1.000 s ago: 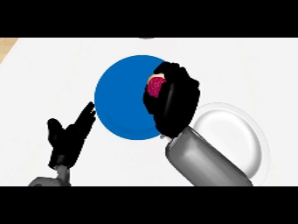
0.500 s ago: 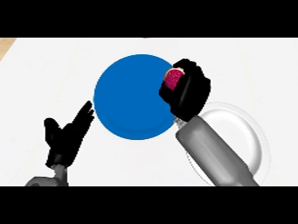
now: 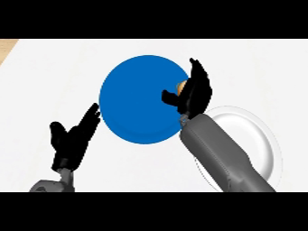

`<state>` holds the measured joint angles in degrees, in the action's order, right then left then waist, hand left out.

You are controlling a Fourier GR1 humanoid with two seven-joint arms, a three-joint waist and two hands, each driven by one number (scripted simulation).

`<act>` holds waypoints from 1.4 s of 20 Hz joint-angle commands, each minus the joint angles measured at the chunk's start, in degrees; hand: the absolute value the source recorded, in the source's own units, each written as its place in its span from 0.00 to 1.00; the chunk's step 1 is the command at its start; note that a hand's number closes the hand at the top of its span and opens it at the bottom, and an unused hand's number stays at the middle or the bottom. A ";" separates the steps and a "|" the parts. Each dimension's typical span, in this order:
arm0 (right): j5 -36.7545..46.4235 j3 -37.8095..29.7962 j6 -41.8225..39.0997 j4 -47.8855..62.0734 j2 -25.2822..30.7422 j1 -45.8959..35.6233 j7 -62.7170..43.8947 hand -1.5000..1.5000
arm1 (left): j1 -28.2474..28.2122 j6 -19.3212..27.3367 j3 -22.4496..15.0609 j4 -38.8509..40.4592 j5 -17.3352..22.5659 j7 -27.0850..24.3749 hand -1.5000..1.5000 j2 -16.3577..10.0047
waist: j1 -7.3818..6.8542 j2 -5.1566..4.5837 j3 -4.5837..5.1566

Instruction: Pick the cupcake from the plate and place it in the plate

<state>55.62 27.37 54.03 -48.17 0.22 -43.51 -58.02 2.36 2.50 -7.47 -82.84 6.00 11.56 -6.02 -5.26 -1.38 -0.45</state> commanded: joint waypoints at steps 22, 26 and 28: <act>-30.35 14.53 14.63 -33.38 4.80 23.41 27.84 0.00 | -3.95 1.96 2.78 -0.98 0.13 2.39 0.50 0.53 | 5.42 1.46 0.43; -30.26 17.54 15.68 -31.52 3.99 29.09 32.82 0.00 | -5.38 0.17 3.17 -0.35 0.23 -0.08 0.50 0.10 | 5.18 1.37 0.44; -26.30 19.60 14.93 -33.77 3.64 32.84 30.81 0.00 | -0.84 -1.38 5.18 -2.19 2.51 6.92 0.50 -2.35 | 5.49 1.46 0.45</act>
<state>27.23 44.51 70.11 -79.84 3.90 -16.06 -28.48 -1.06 2.80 -4.15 -85.37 6.52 13.83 -6.81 -0.04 0.25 -0.28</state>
